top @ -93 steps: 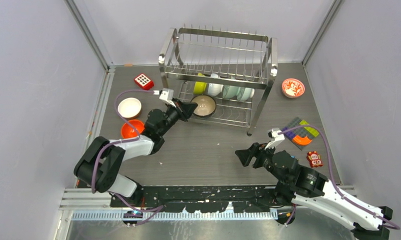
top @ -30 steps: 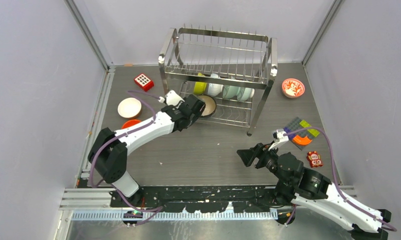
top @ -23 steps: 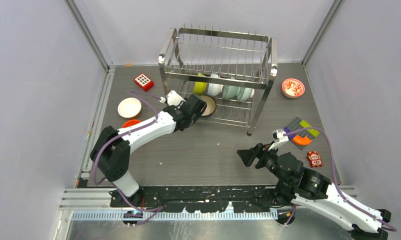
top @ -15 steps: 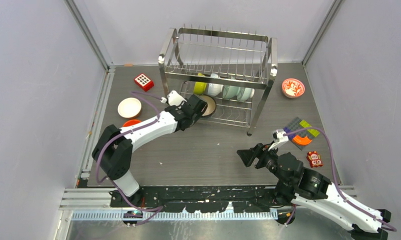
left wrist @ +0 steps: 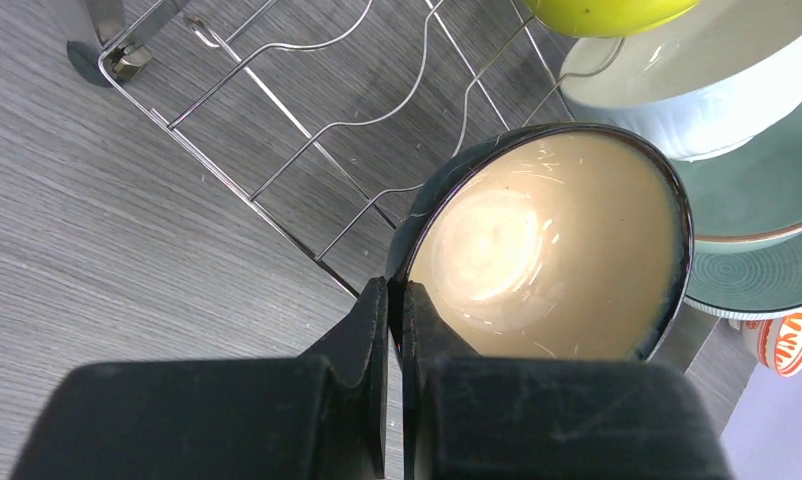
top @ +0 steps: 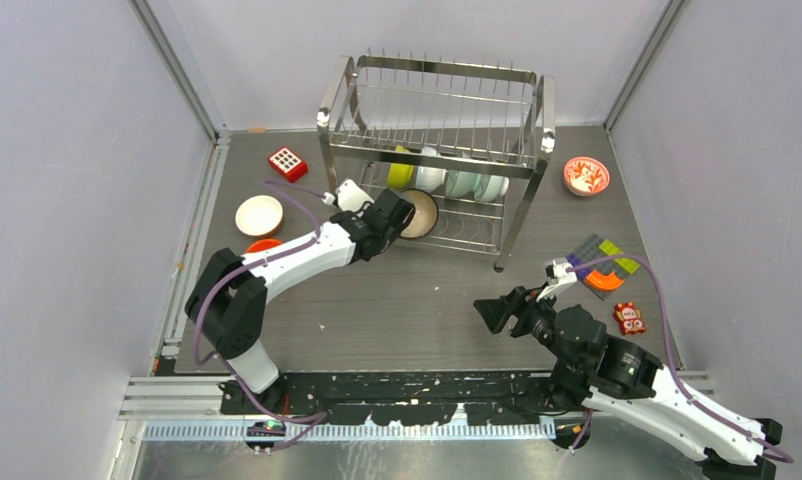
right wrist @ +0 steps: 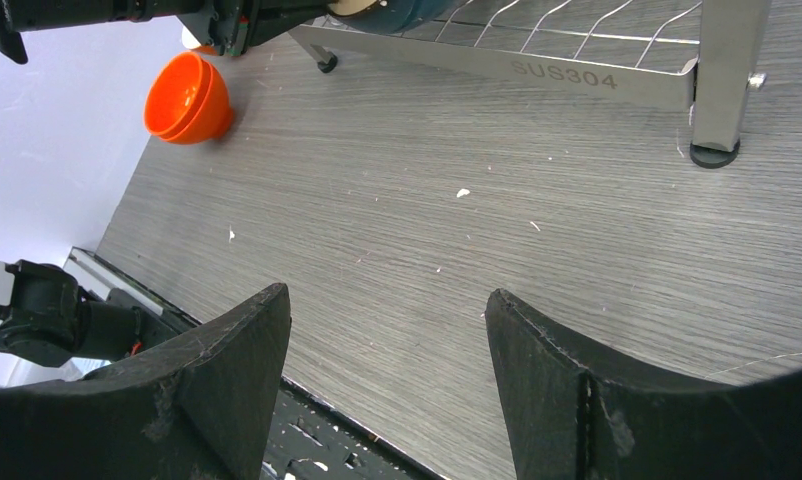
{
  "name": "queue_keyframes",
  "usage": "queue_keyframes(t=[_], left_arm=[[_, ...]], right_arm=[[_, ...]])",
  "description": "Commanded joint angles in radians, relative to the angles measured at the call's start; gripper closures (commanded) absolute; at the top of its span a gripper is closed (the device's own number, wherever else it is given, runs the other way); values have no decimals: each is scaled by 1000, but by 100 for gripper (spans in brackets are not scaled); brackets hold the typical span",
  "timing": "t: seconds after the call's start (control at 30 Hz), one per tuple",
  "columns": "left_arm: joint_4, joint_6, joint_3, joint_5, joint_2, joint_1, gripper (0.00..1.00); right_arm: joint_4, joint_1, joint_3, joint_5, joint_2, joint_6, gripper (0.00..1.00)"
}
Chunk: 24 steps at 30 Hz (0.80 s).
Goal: Unload the bowls from the dish rack
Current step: Pick up the bowl from the dish rack.
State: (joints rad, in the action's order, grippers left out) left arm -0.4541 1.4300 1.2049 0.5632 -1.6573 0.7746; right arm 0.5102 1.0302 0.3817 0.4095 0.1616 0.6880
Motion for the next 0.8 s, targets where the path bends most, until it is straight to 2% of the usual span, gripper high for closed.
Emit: queue_keyframes(t=[0.0, 0.27, 0.47, 0.77], left_arm=[[66, -27, 3, 27, 37, 3, 100], [153, -57, -51, -4, 109, 3, 100], [306, -107, -125, -74, 198, 6, 100], [366, -208, -210, -151, 364, 15, 100]], right_arm=[[-7, 4, 9, 19, 1, 10, 25], [-7, 4, 10, 24, -5, 8, 25], [-26, 5, 9, 15, 10, 0, 25], [-67, 4, 54, 5, 76, -16, 23]])
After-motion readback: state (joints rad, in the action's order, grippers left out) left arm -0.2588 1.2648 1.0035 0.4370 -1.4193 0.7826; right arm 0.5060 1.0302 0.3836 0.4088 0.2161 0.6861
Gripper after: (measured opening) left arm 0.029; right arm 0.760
